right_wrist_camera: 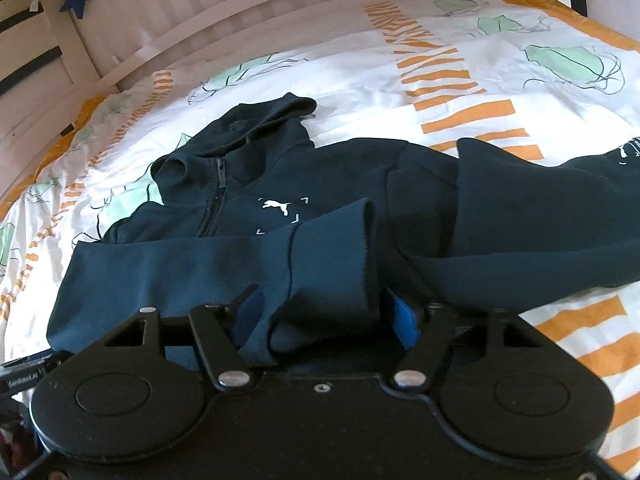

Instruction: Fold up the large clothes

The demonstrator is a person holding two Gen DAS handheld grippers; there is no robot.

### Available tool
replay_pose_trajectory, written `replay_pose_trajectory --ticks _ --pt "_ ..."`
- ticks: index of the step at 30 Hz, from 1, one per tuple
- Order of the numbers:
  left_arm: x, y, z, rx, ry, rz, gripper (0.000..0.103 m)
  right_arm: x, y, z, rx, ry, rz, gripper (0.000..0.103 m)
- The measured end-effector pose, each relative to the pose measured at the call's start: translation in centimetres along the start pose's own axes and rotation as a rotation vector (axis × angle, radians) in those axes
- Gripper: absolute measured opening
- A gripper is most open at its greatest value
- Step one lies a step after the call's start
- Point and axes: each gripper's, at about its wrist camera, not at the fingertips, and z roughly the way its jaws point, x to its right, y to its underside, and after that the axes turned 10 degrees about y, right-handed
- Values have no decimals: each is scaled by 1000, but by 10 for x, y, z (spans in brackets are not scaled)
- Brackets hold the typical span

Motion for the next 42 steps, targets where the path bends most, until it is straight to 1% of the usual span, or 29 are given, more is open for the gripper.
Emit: replay_pose_trajectory --ticks 3,6,8,11,12,14,18,19,20,21,24,26,28,29,31,33,34,37,38,40,42 --pt "4 2 -9 -22 -12 30 65 -3 2 2 1 0 -5 74" --pt "-1 4 -27 -20 -30 62 65 -2 2 2 0 -1 -3 74" --pt "-10 -1 -37 8 -60 60 65 -2 2 2 2 -1 -8 74" --pt "-22 -12 -44 65 -127 54 65 -2 3 2 3 -1 -7 74" --pt "-25 -16 -43 73 -135 57 65 -2 3 2 4 0 -5 74" --pt "-25 -21 -37 71 -118 72 65 -2 4 2 4 0 -1 74" --pt "-11 -22 -15 53 -107 188 66 -5 4 2 7 7 -9 75" --pt "-10 -22 -8 49 -124 216 66 -5 5 2 7 8 -14 75" --pt "-12 -22 1 34 -159 237 66 -6 5 2 7 9 -18 76" --pt "-18 -23 12 16 -192 236 67 -6 4 2 7 8 -20 76" --pt "-37 -25 17 20 -204 150 68 -6 3 0 11 -7 -25 75" --pt "-45 -27 14 28 -229 123 68 -8 3 -1 16 -15 -32 76" --pt "-50 -26 16 16 -299 118 67 -9 3 0 20 -23 -42 76" --pt "-56 -25 17 10 -309 107 68 -10 4 1 20 -26 -43 76" --pt "-66 -23 14 23 -278 65 68 -10 5 3 21 -23 -42 76" --pt "-66 -25 11 22 -278 62 67 -9 6 5 23 -10 -36 76" --pt "-65 -27 10 23 -279 62 66 -9 7 7 18 14 -39 76" --pt "-62 -31 1 46 -285 49 66 -12 12 11 14 57 -95 76" --pt "-60 -33 -7 66 -278 44 66 -14 13 10 18 71 -117 77" --pt "-56 -38 -20 103 -259 39 66 -19 14 7 27 103 -152 85" --pt "-47 -44 -36 141 -229 41 66 -19 14 2 35 108 -155 88"
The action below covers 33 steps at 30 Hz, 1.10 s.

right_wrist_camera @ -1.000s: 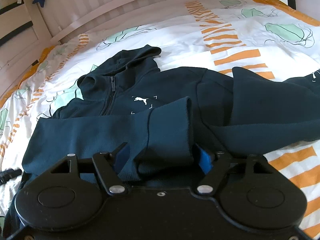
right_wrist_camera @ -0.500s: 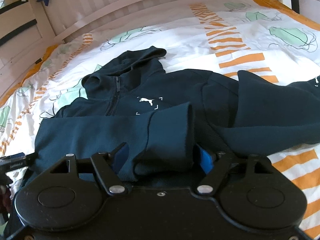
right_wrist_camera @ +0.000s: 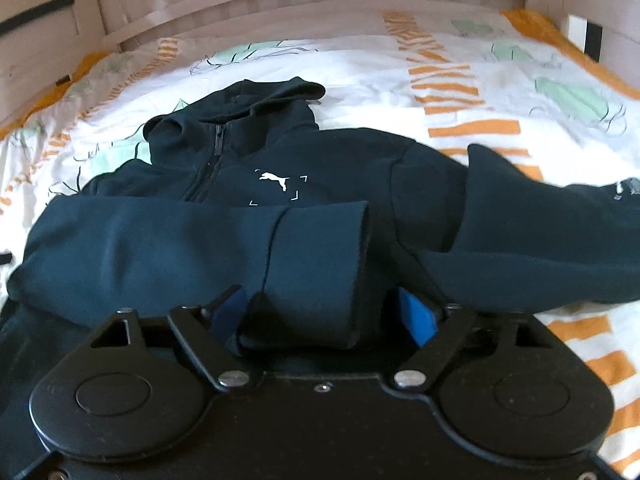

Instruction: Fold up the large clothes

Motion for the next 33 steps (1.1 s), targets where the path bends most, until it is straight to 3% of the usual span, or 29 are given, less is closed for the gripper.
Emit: replay_pose_trajectory --ticks 7,17,23,30,33 --pt "48 -23 -28 28 198 -8 69 21 7 -28 20 -42 57 93" --pt "164 -1 4 -66 414 53 69 91 14 -60 12 -1 220 98" --pt "212 14 33 -117 453 56 69 144 11 -56 -1 83 299 99" --pt "239 31 64 -177 414 103 69 212 -2 -36 5 209 373 100" --pt "250 40 67 -156 394 180 79 243 -7 -22 5 247 429 100"
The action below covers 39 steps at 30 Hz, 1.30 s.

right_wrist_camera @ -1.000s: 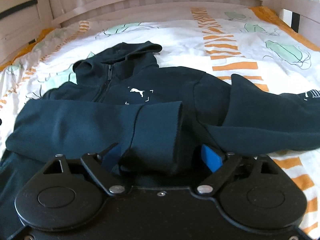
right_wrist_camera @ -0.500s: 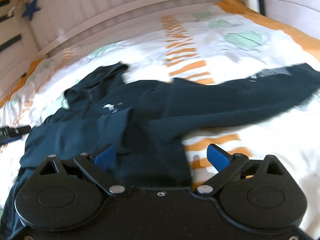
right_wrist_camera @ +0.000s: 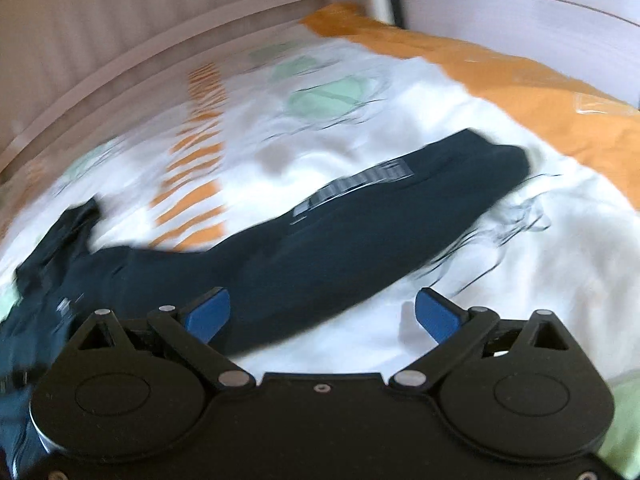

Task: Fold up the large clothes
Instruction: 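Move the right tool to the PUMA-printed sleeve cuff and grasp it, then lift the PUMA sleeve and fold it over the hoodie front, then release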

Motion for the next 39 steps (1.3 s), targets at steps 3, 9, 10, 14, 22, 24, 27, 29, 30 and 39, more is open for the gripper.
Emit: replay_pose_trajectory --ticks 3,9,10,14,22,24,27,29,30,39 --pt "13 9 4 15 -51 85 84 18 -14 23 -1 34 50 100" --pt "14 19 2 55 -56 88 86 51 -28 61 -14 43 149 100" --pt "14 19 2 57 -53 87 86 53 -29 66 -15 40 158 103" --pt "15 19 3 67 -57 96 86 56 -33 77 -4 55 159 103" --pt "15 21 3 76 -60 101 86 54 -32 87 43 53 134 103" --pt "16 21 3 80 -64 105 87 60 -33 86 46 27 169 103" --pt "18 22 4 85 -72 111 88 66 -34 86 52 -1 224 102" --pt "17 22 5 87 -72 112 88 67 -35 86 58 5 234 94" --pt "17 22 4 88 -72 111 88 67 -35 86 59 16 232 87" --pt "17 22 5 90 -71 111 88 80 -36 83 74 -24 296 30"
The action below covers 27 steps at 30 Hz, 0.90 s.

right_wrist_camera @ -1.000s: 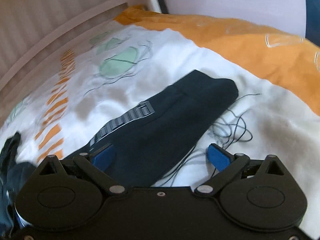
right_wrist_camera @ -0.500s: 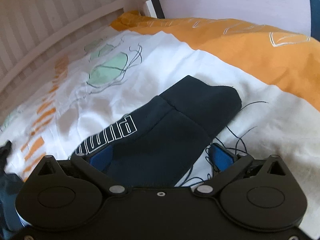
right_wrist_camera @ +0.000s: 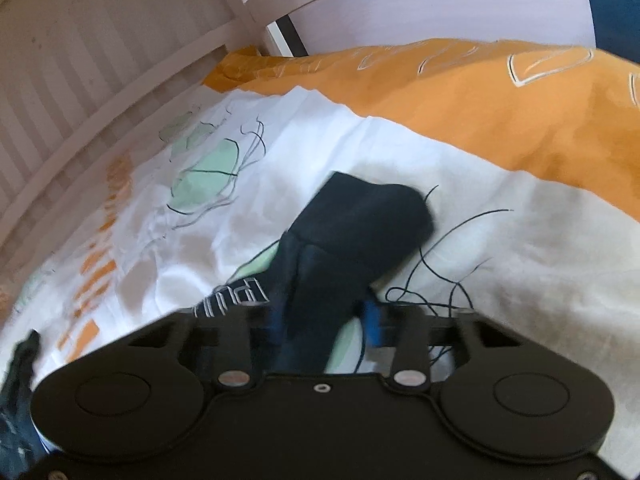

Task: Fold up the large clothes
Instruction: 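Lift the PUMA sleeve and fold it over the hoodie front, then release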

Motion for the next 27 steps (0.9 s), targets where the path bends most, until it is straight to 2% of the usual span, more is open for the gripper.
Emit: replay_pose_trajectory --ticks 1,4,8,11,14,17,22,27 --pt "0 0 0 0 0 0 88 0 0 -1 0 -12 7 25" --pt "0 0 0 -1 0 0 88 -10 -1 -6 20 -1 -32 21" --pt "0 -1 0 -11 -1 1 88 -31 -6 -27 73 -28 -80 21" --pt "-2 -6 1 -29 4 -4 87 -55 -9 -57 148 -73 -152 21" --pt "-7 -15 0 -64 27 -33 86 -82 -9 -94 207 -133 -228 20" --pt "-20 -25 -9 -91 63 -106 86 -113 -6 -133 251 -196 -302 20" --pt "-55 -34 -44 -37 80 -172 86 -173 5 -188 287 -316 -397 20" --pt "-100 -37 -83 14 66 -214 86 -243 38 -226 293 -445 -516 20"
